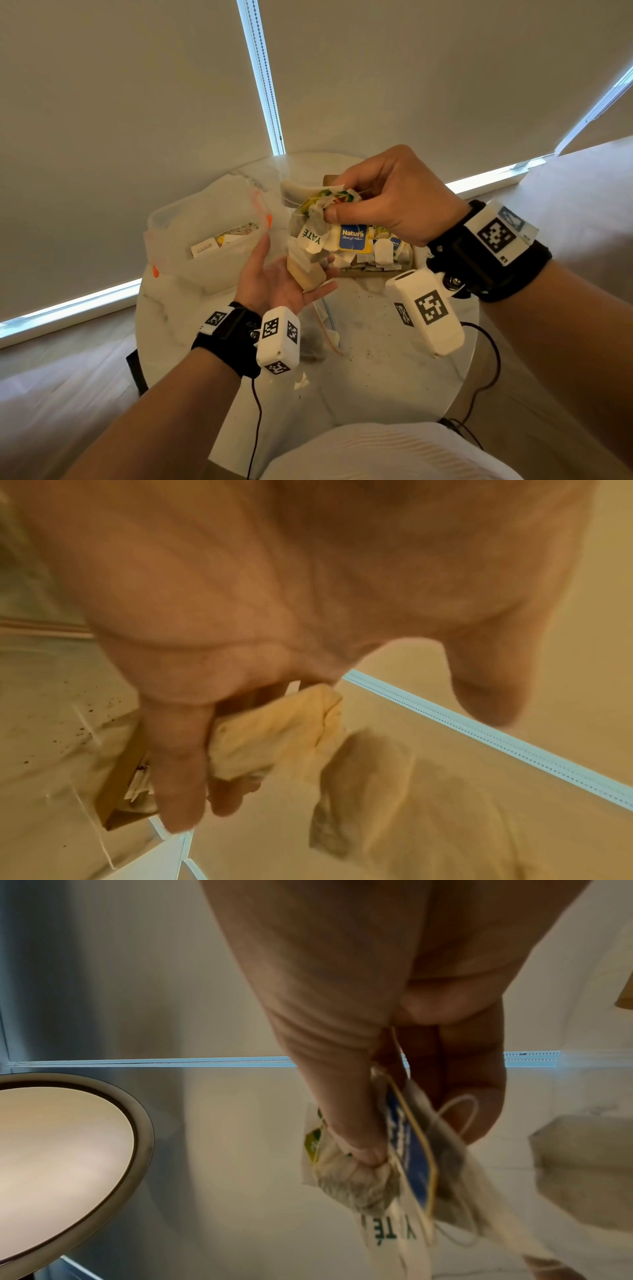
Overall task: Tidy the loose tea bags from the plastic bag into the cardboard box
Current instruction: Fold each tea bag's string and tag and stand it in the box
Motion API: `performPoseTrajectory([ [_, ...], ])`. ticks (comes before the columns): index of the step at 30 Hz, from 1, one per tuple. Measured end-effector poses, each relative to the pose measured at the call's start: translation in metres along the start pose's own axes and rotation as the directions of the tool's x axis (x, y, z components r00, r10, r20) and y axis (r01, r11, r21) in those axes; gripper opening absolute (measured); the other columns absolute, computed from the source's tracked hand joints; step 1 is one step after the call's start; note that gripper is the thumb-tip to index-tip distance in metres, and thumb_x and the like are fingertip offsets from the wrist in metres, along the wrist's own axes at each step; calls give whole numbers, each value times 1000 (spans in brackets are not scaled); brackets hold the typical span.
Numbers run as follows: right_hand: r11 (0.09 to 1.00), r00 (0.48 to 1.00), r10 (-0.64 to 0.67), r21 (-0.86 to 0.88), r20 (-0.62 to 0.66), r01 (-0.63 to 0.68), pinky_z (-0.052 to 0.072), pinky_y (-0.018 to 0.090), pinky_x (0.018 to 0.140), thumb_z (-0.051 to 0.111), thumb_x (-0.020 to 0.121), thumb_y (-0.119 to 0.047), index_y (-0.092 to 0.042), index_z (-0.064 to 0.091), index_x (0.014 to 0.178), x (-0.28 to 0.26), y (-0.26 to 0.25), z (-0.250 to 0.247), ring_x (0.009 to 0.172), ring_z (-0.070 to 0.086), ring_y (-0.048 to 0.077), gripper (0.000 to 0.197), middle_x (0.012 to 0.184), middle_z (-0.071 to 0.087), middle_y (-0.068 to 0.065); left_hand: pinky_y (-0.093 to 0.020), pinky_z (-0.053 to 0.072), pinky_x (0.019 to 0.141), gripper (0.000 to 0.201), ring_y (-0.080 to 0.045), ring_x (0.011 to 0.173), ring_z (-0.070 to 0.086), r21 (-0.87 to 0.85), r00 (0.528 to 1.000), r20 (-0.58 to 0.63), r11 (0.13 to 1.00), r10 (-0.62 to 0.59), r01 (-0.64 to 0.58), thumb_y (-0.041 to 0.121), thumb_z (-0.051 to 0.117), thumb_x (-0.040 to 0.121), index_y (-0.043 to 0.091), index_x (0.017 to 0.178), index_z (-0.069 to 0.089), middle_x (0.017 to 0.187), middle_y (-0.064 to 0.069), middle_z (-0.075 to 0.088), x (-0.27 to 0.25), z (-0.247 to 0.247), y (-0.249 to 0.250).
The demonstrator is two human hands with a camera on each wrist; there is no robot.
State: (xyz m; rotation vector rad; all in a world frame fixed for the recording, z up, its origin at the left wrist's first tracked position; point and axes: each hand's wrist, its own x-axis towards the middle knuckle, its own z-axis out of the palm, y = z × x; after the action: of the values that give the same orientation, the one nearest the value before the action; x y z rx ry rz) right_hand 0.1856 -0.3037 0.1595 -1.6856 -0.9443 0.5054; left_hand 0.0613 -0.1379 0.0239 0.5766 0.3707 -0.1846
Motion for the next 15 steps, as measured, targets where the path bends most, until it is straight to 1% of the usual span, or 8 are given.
performPoseTrajectory([
  [2, 1000, 1000, 0, -2, 17, 0, 60, 33, 81, 79, 78, -10, -8, 76, 93, 1, 1, 0, 86, 72, 25, 15, 90, 76, 7, -57, 36, 110, 77, -45, 131, 43, -1, 996, -90, 1000, -9, 9, 76, 42, 86, 13, 117, 73, 131, -21, 61, 2, 6, 1],
  [4, 1000, 1000, 3, 8, 18, -4, 60, 30, 76, 79, 78, -10, -8, 76, 92, 1, 3, 0, 81, 72, 23, 15, 88, 76, 6, -58, 36, 110, 80, -47, 133, 44, -8, 990, -139, 1000, -2, 1, 78, 32, 89, 15, 112, 76, 129, -19, 64, 5, 12, 1],
  [7, 999, 999, 40, 15, 25, -40, 60, 28, 74, 80, 77, -9, -7, 76, 93, 2, 13, 2, 79, 72, 21, 16, 88, 76, 7, -58, 45, 102, 75, -49, 128, 50, -52, 982, -188, 999, 7, -17, 73, 36, 90, 14, 118, 72, 127, -21, 64, 5, 21, 0],
  [9, 995, 994, 103, 3, 44, -103, 59, 27, 72, 79, 78, -11, -8, 77, 94, 4, 25, 6, 78, 71, 18, 17, 88, 76, 7, -57, 50, 96, 70, -45, 122, 55, -53, 983, -185, 998, 20, -30, 69, 37, 92, 15, 121, 70, 128, -20, 64, 4, 24, 0],
  [10, 990, 988, 144, -7, 55, -144, 60, 30, 75, 80, 78, -12, -10, 77, 94, 5, 33, 8, 79, 72, 19, 17, 88, 76, 7, -56, 51, 95, 67, -42, 119, 57, -31, 982, -184, 999, 27, -34, 67, 37, 93, 16, 123, 68, 129, -19, 64, 4, 24, -1],
  [11, 982, 980, 186, -20, 68, -185, 61, 37, 78, 80, 78, -15, -12, 78, 94, 6, 42, 10, 82, 72, 23, 17, 88, 76, 7, -54, 51, 95, 65, -40, 116, 60, -8, 983, -179, 999, 33, -35, 65, 37, 93, 17, 126, 65, 129, -18, 64, 5, 25, -2],
  [13, 966, 963, 255, -64, 86, -250, 59, 48, 81, 81, 77, -17, -16, 78, 92, 8, 58, 13, 84, 73, 26, 16, 89, 76, 5, -53, 51, 95, 65, -38, 113, 64, 15, 983, -177, 999, 40, -38, 62, 43, 88, 17, 131, 60, 130, -17, 64, 4, 26, -2],
  [15, 951, 951, 294, -130, 99, -281, 59, 47, 80, 82, 76, -17, -17, 78, 93, 10, 68, 15, 83, 73, 21, 17, 88, 77, 2, -53, 52, 93, 67, -38, 111, 65, 30, 986, -160, 998, 54, -50, 61, 47, 83, 18, 133, 59, 129, -15, 65, 5, 27, -1],
])
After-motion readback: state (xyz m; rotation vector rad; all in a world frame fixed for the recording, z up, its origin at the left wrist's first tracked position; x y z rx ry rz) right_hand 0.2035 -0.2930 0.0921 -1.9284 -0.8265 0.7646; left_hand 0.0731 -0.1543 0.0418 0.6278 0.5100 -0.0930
